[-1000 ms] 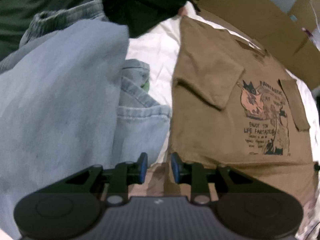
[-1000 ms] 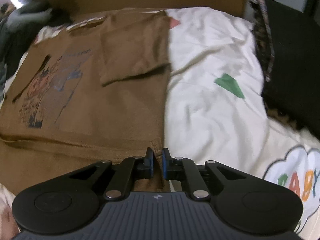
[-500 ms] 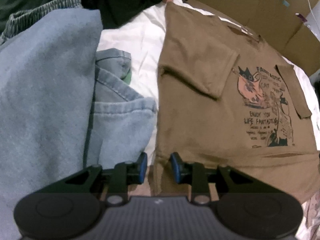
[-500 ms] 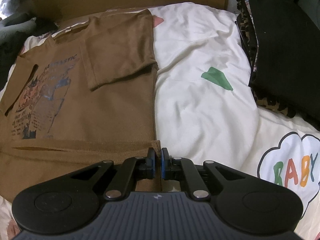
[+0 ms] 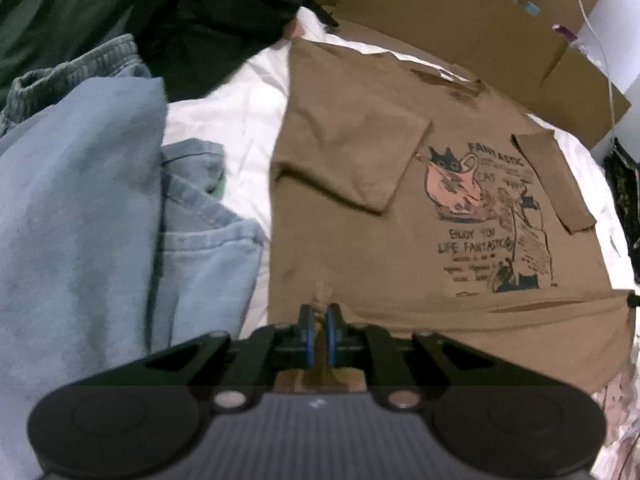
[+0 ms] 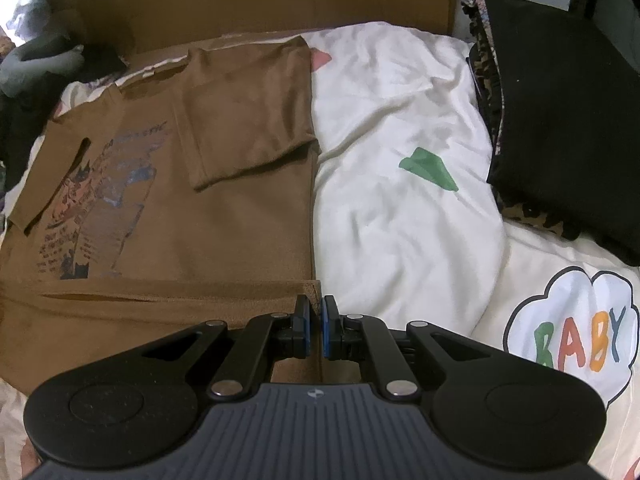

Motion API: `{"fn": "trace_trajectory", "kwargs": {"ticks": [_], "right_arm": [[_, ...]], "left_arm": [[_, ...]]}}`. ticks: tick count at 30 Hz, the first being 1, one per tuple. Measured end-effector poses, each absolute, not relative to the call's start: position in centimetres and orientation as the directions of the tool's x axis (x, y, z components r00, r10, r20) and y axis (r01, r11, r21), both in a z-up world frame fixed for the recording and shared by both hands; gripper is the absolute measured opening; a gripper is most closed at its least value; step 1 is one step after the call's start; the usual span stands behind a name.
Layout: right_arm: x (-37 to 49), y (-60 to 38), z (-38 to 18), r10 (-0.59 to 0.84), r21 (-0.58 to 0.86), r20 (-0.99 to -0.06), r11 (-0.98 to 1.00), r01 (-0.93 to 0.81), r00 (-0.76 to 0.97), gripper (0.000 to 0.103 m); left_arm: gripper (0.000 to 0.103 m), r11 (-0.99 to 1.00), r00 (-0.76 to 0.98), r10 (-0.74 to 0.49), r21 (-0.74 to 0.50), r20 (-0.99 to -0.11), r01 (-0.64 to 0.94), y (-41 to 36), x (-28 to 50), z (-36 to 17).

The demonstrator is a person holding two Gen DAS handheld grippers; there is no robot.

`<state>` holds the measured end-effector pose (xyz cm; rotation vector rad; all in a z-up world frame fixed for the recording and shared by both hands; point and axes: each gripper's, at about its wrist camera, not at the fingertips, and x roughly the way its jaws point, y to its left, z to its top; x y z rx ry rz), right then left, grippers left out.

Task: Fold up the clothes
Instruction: 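Close both grippers on the brown shirt hem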

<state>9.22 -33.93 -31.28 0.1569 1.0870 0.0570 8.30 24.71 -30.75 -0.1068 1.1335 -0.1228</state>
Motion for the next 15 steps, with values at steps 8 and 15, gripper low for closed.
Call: {"fn": "trace_trajectory", "kwargs": {"ticks": [8, 15], "right_arm": [[9.9, -33.3, -32.4, 0.115, 0.130, -0.891, 0.991, 0.005, 0.439, 0.005], [9.9, -33.1, -33.1, 0.122, 0.136, -0.895, 0.991, 0.002, 0.430, 0.005]], "left_arm": [[0.013, 0.993, 0.369, -0.098, -0.066, -0.924, 0.100, 23.6, 9.5, -33.2], [0.018, 0.995, 0.336, -0.086, -0.065, -0.938, 0.073, 24.7, 10.1, -34.8]]}}
